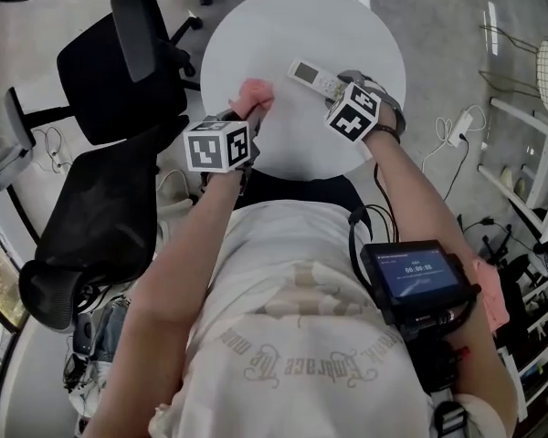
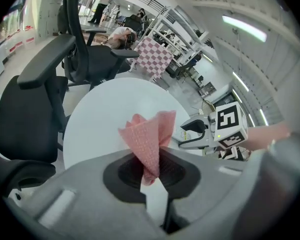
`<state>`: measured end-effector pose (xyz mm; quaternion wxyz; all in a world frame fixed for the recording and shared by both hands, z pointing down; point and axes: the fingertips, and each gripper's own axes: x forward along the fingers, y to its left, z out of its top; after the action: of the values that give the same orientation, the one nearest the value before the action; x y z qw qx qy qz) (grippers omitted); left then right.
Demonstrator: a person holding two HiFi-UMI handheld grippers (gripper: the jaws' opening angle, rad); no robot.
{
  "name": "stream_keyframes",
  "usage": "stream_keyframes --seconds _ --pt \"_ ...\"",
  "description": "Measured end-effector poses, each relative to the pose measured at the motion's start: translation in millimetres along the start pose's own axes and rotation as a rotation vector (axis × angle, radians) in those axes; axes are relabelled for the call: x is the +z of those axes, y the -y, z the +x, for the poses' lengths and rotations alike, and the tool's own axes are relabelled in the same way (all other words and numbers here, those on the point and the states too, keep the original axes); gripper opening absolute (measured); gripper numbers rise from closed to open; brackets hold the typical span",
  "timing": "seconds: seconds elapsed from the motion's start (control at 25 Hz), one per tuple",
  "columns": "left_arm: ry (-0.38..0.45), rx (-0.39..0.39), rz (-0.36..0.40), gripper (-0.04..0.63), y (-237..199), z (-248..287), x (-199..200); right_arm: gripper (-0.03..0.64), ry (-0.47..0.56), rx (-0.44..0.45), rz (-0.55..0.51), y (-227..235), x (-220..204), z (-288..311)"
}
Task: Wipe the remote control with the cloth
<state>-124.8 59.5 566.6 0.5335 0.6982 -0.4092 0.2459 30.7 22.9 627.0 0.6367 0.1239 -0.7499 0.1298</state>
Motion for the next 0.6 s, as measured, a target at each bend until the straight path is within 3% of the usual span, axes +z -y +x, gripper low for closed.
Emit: stream_keyframes --seconds 0.12,0.36,0.6 --pt "0.014 -0.005 -0.008 0.041 -2.9 -5.9 -1.3 0.261 0.033 0.031 0.096 -0.9 1.6 -3.4" --pt "0.031 -0.062 -0.063 0.041 6.0 -7.2 4.2 0.259 0.215 0.182 0.492 -7.3 -4.0 -16.4" --pt "0.036 -0.193 -0.129 0.041 30.9 -2.6 4.3 0.258 0.437 0.360 0.867 -13.8 -3.8 -31.3"
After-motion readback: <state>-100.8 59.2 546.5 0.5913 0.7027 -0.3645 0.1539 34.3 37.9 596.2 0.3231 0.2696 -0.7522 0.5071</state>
